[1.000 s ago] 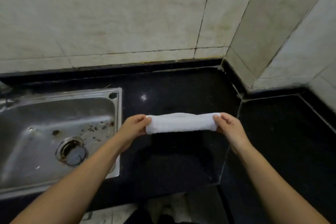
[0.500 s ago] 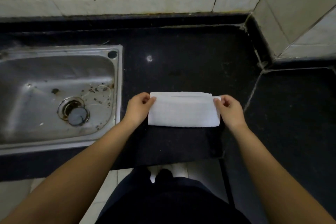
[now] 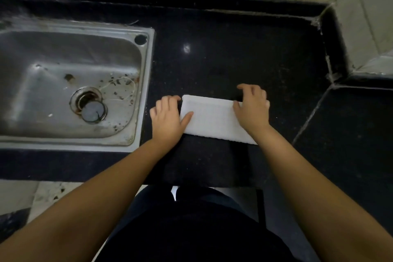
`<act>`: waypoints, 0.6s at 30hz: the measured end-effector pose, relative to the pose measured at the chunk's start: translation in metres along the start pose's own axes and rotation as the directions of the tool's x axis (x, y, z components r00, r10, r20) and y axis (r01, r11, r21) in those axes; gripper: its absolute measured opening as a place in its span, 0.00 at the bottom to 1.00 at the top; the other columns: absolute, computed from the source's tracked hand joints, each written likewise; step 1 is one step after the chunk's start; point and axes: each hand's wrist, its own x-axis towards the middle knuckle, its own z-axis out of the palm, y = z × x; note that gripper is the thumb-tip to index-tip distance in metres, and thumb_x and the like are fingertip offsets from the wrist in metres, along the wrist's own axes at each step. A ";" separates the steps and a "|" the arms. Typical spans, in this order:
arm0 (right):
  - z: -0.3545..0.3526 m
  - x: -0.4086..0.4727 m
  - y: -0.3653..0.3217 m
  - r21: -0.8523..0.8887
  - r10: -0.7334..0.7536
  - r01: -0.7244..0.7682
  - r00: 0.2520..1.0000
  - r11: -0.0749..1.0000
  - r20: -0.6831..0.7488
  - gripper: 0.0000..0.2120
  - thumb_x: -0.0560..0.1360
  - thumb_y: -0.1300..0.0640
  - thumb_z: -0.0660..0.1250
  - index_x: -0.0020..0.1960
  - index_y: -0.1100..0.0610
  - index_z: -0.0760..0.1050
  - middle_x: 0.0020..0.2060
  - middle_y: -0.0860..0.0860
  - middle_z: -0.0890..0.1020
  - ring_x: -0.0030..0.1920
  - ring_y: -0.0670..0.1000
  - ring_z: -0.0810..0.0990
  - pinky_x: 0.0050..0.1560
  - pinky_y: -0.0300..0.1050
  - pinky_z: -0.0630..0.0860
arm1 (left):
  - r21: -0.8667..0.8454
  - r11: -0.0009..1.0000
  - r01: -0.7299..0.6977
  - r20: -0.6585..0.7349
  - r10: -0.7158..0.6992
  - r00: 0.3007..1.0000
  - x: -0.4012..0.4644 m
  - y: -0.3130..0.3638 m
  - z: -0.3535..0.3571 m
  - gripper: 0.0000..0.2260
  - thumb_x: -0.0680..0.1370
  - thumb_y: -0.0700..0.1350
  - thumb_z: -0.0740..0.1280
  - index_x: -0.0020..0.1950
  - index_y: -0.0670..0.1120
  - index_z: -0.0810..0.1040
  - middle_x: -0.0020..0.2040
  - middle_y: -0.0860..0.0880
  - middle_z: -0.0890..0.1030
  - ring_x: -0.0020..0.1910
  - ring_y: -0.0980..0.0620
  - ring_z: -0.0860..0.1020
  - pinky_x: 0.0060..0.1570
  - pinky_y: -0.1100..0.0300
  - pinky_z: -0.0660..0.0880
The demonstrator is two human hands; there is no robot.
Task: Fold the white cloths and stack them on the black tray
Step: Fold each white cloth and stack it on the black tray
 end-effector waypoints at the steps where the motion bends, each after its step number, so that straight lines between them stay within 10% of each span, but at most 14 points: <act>1: 0.003 0.005 -0.019 0.009 -0.087 0.087 0.994 0.996 0.066 0.22 0.77 0.57 0.62 0.70 0.53 0.65 0.67 0.54 0.69 0.68 0.57 0.65 0.66 0.53 0.63 | 0.026 0.999 -0.024 0.000 0.024 1.000 -0.007 -0.003 0.001 0.24 0.75 0.56 0.65 0.65 0.42 0.70 0.61 0.43 0.73 0.59 0.43 0.71 0.57 0.50 0.65; 7: 0.039 0.016 -0.101 -0.121 -0.246 0.298 0.914 0.947 0.324 0.24 0.77 0.56 0.62 0.72 0.54 0.62 0.69 0.56 0.65 0.69 0.58 0.64 0.66 0.55 0.64 | 0.234 0.972 0.022 0.007 -0.024 1.000 -0.030 -0.013 0.000 0.27 0.70 0.62 0.62 0.57 0.43 0.75 0.50 0.45 0.80 0.45 0.45 0.79 0.42 0.55 0.74; 12: 0.041 0.020 -0.099 -0.223 -0.234 0.311 0.921 0.924 0.313 0.17 0.77 0.56 0.64 0.65 0.54 0.71 0.65 0.55 0.69 0.65 0.56 0.68 0.64 0.54 0.67 | 0.168 0.986 0.007 0.033 -0.013 0.999 -0.030 -0.010 -0.002 0.25 0.71 0.55 0.71 0.61 0.43 0.74 0.56 0.43 0.76 0.54 0.42 0.75 0.48 0.51 0.70; 18: 0.003 0.011 -0.084 0.361 -0.210 0.078 0.916 0.929 0.341 0.13 0.77 0.59 0.63 0.61 0.52 0.70 0.49 0.47 0.74 0.53 0.47 0.75 0.54 0.41 0.71 | -0.154 0.982 0.111 0.225 -0.075 0.972 -0.004 0.009 -0.020 0.22 0.77 0.51 0.63 0.70 0.49 0.65 0.63 0.49 0.71 0.64 0.47 0.68 0.63 0.51 0.64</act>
